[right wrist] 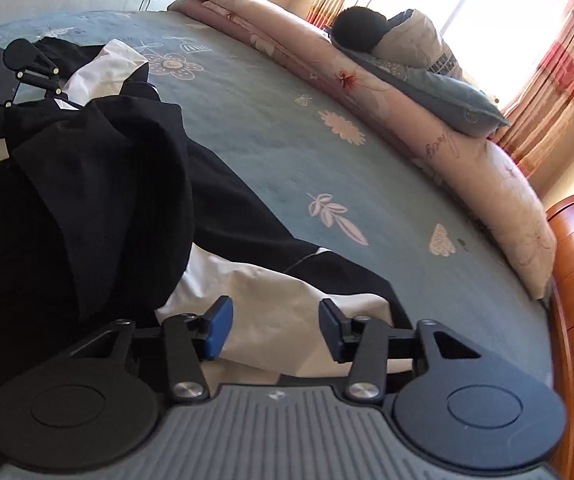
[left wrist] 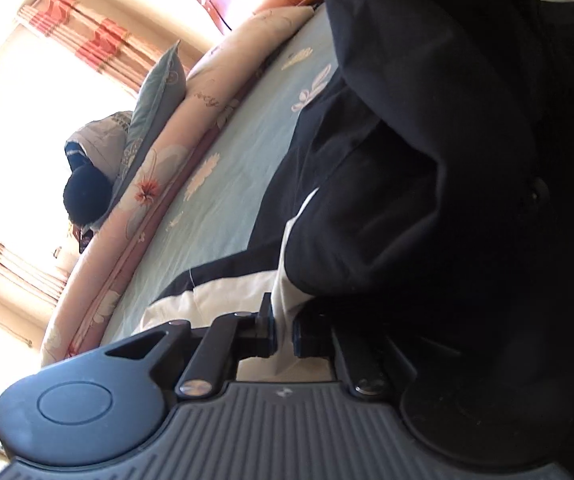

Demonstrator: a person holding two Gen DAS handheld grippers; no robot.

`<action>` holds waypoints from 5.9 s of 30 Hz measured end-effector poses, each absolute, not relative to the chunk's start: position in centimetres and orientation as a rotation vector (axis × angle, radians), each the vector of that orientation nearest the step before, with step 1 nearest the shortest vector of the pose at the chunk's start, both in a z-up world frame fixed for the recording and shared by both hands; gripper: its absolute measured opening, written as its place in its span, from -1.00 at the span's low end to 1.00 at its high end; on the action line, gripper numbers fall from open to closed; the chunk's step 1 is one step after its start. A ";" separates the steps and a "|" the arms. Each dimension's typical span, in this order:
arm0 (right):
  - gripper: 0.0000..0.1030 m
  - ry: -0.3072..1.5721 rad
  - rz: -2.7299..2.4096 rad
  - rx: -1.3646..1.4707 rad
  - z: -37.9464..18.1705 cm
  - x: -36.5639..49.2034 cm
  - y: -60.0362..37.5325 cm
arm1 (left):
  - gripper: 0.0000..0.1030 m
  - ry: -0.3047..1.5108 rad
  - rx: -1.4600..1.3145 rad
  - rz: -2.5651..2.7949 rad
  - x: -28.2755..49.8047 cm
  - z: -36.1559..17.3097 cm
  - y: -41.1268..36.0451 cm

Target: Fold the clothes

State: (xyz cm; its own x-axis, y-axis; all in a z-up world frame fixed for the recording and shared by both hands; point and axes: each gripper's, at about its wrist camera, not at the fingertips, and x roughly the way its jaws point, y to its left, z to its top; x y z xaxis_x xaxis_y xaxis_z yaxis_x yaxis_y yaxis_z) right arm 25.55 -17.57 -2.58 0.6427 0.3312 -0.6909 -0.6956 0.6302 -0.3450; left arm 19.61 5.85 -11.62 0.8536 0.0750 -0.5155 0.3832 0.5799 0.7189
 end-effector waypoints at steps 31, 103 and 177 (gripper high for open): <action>-0.85 0.557 0.854 -1.011 -10.4 25.7 -12.3 | -0.89 0.438 1.338 -0.377 23.2 -12.6 4.8; 0.16 0.731 0.447 -0.305 2.8 31.8 -26.7 | 0.45 0.839 0.438 0.018 28.4 0.8 13.2; 0.05 0.727 0.381 -0.314 -6.6 11.8 -22.0 | 0.56 0.483 1.190 -0.533 9.9 -12.4 -7.5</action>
State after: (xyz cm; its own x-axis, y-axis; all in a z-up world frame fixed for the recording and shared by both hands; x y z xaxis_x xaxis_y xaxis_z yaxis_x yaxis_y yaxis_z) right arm 11.81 -22.03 -6.55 0.6842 0.2267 -0.6932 -0.4406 0.8859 -0.1452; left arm 9.92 -7.48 -12.40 0.7804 -0.1329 -0.6110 0.6210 0.2782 0.7328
